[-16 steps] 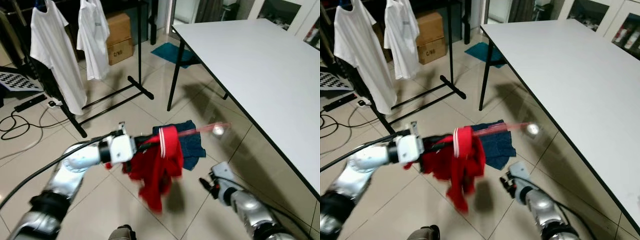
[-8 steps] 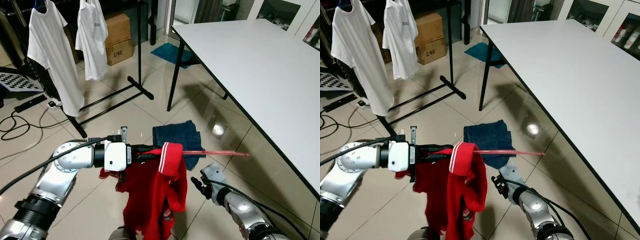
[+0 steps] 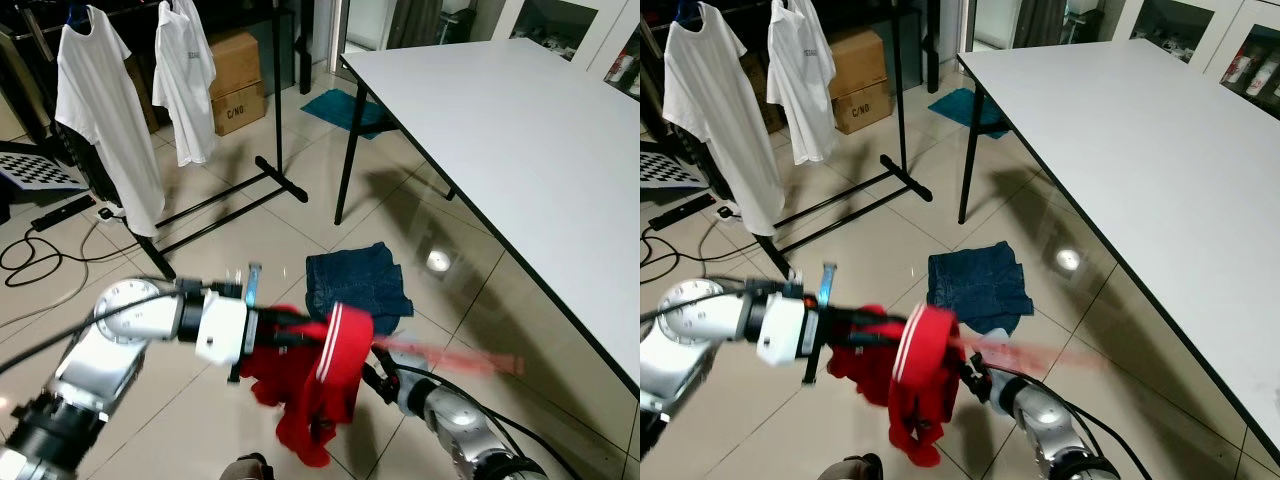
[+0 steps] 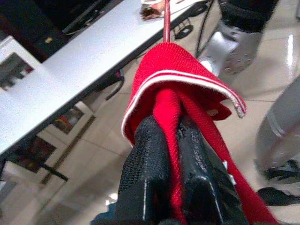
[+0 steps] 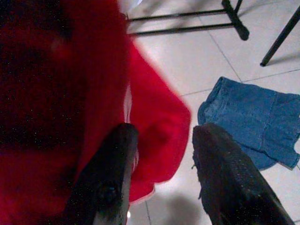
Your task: Hang hanger
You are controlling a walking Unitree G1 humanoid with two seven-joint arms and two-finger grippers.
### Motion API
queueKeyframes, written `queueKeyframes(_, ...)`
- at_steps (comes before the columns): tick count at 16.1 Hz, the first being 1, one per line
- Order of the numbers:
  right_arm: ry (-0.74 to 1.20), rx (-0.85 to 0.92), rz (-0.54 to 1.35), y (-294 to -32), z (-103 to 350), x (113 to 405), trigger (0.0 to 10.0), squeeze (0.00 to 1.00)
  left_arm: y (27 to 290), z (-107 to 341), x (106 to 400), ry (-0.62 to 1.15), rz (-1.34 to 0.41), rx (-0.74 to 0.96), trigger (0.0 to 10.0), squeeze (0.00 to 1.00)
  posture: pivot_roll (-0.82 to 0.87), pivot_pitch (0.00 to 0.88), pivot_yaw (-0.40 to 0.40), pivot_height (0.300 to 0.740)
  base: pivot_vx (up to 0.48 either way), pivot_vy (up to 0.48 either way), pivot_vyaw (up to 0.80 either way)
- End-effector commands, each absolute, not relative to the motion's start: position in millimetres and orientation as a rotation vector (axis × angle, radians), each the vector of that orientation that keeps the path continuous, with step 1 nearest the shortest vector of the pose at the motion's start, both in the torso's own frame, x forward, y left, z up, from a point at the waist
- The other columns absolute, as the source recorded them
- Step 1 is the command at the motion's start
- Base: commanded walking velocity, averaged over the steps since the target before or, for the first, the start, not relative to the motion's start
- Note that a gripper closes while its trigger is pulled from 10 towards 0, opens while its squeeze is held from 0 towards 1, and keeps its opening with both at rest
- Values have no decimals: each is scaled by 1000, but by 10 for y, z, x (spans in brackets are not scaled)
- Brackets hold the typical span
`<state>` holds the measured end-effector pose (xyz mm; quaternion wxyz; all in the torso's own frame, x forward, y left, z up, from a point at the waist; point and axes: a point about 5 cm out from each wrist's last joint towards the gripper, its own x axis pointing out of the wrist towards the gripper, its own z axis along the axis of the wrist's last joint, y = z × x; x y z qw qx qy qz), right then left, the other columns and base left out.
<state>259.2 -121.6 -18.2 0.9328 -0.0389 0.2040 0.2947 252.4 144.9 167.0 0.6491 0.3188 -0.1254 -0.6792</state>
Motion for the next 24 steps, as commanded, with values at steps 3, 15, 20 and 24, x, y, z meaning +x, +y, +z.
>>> queueKeyframes(3,431,104,538,-1084,-163,2643,10000,0,1306,1734,2470,-366,-1558,682,10000,0,206,86,-3,740,0,0,0)
queueKeyframes(15,500,601,896,-787,-168,2425,0,0,1260,1699,2482,-382,-1507,667,10000,0,206,100,-22,740,0,0,0)
queueKeyframes(20,431,644,570,-1264,-140,2622,0,0,1292,1645,2518,-364,-1470,667,10000,0,203,100,-25,740,0,0,0)
queueKeyframes(24,392,634,425,-1629,-122,2653,0,0,1372,1623,2596,-344,-1395,669,10000,0,203,101,-28,740,0,0,0)
